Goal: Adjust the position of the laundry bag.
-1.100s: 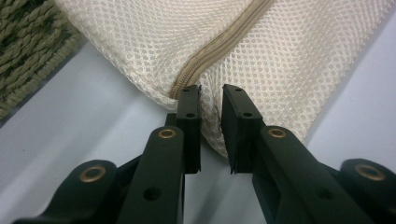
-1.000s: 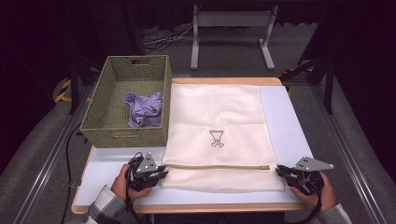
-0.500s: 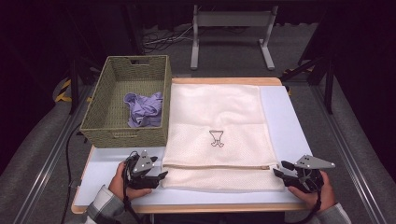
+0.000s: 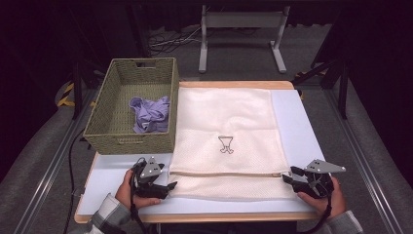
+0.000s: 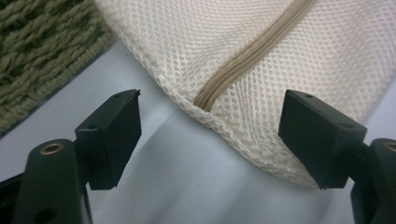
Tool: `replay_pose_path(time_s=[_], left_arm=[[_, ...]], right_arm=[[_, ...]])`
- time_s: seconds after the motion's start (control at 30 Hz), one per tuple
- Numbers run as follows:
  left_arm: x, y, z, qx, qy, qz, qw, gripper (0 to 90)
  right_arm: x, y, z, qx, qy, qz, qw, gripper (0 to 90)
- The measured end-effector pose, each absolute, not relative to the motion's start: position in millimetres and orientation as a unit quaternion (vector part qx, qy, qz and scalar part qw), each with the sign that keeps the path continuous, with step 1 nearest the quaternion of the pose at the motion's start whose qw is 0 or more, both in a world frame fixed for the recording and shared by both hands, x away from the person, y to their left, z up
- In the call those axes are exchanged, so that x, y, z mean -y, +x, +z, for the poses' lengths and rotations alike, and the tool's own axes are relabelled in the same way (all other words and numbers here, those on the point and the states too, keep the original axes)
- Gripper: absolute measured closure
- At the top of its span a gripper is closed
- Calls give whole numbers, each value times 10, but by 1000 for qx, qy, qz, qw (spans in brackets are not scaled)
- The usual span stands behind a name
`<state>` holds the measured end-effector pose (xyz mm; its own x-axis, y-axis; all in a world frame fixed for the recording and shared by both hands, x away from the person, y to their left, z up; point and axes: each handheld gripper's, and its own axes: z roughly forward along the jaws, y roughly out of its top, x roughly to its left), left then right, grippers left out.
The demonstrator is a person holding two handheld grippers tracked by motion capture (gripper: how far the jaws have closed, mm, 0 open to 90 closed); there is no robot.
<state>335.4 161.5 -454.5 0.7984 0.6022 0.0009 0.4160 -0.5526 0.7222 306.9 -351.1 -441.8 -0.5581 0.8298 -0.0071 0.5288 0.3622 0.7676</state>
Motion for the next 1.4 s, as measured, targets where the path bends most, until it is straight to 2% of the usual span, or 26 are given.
replay_pose_path(time_s=[0.1, 0.13, 0.2, 0.23, 0.27, 0.3, 0.43, 0.5, 0.6, 0.8, 1.27, 1.4], left_arm=[[-1592, 3367, -4558, -291, 874, 119, 371, 252], [-1582, 3369, -4559, -288, 875, 117, 371, 292], [-1577, 3372, -4560, -286, 876, 106, 373, 317], [-1577, 3372, -4560, -286, 876, 106, 373, 364], [-1579, 3365, -4556, -279, 878, 102, 375, 399], [-1573, 3361, -4553, -278, 879, 103, 374, 403], [-1566, 3361, -4551, -277, 880, 104, 372, 412], [-1556, 3364, -4547, -274, 882, 107, 369, 415], [-1545, 3367, -4544, -275, 882, 109, 367, 417], [-1544, 3366, -4542, -274, 882, 110, 367, 424], [-1527, 3421, -4546, -275, 880, 114, 371, 443], [-1546, 3401, -4535, -269, 879, 124, 373, 402]], right_arm=[[3507, 3073, -4423, -803, 421, 371, 202, 544], [3500, 3070, -4424, -805, 420, 369, 201, 583], [3501, 3069, -4423, -805, 420, 368, 199, 600], [3501, 3069, -4423, -805, 420, 368, 199, 600], [3505, 3064, -4416, -807, 418, 366, 200, 656], [3507, 3062, -4413, -808, 417, 365, 200, 662], [3512, 3059, -4410, -809, 417, 364, 199, 695], [3492, 3060, -4407, -812, 412, 360, 201, 754], [3472, 3064, -4404, -816, 406, 358, 203, 789], [3460, 3057, -4388, -817, 399, 360, 209, 826], [3484, 3076, -4309, -812, 393, 380, 205, 839], [3498, 3072, -4271, -809, 391, 389, 205, 839]])
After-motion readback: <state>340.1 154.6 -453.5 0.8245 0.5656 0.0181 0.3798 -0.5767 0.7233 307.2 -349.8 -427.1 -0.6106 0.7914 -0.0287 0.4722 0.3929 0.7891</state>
